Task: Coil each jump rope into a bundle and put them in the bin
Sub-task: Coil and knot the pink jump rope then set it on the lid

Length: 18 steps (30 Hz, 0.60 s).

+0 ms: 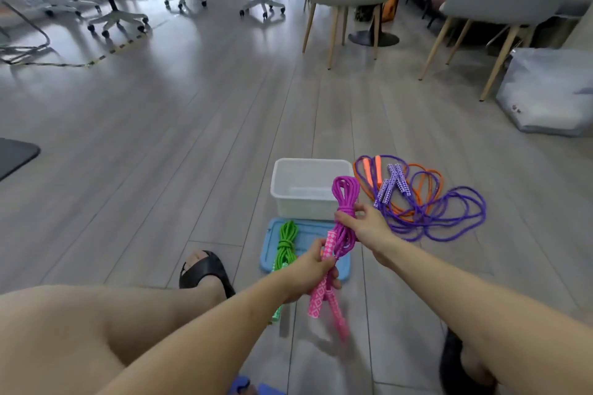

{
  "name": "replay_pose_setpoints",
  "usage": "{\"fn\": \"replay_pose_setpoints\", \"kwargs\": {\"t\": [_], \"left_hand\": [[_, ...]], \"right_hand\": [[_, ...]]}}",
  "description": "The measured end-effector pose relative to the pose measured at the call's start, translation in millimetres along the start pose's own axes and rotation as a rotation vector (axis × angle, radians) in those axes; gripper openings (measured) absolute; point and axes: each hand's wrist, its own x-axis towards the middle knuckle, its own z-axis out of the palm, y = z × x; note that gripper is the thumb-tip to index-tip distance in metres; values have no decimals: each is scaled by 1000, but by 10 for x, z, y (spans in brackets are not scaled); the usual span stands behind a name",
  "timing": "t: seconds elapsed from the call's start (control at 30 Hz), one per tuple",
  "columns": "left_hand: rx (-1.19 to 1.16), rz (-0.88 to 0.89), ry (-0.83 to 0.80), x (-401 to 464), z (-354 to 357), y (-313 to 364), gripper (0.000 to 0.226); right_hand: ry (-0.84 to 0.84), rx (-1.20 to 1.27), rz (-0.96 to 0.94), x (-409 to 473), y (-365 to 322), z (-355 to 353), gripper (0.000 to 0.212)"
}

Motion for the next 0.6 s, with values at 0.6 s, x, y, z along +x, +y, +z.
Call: {"fn": "replay_pose_setpoints", "kwargs": {"t": [0.6], "left_hand": [[362,-152,451,1002,-283,-1198,32]], "right_hand": [[-105,-431,183,1272,1400,937,37]]}}
